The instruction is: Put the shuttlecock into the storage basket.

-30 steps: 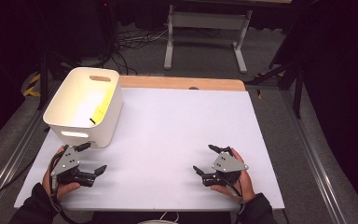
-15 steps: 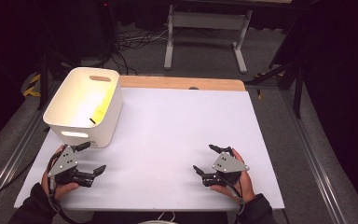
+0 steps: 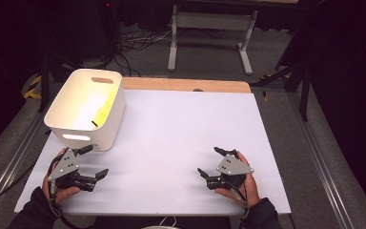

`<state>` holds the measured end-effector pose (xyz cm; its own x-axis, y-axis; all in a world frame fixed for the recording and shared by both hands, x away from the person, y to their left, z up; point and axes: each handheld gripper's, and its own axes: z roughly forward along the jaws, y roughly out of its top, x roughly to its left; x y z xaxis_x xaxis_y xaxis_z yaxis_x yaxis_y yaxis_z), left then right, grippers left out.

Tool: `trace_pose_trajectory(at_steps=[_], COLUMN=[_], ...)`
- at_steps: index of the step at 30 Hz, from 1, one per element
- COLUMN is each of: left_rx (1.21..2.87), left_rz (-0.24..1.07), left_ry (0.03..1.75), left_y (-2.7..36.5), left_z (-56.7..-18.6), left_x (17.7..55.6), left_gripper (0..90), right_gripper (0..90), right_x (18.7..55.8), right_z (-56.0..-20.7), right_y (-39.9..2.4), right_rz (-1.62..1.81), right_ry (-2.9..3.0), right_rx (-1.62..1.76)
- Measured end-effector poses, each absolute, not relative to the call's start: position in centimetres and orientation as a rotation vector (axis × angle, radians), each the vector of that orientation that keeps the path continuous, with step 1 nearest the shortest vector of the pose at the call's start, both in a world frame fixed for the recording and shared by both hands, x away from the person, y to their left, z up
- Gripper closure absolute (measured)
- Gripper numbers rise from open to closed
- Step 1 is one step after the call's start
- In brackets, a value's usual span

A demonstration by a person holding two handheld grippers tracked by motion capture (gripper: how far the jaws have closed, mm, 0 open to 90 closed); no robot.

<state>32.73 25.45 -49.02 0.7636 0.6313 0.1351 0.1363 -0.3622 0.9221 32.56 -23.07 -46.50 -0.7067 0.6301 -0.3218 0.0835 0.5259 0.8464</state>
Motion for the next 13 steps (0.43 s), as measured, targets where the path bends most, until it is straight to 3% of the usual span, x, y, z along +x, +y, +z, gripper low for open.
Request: trace_pose_trajectory(at_steps=[13], left_rx=[1.917], left_rz=[0.588], left_ry=[0.595], left_y=[24.95], left_z=[-49.11], left_x=[33.14], left_gripper=[4.9], right_gripper=[13.0], right_x=[32.96], right_z=[-46.62], right_y=[-23.34], right_rz=[1.139], right_ry=[2.13], right_rx=[0.627])
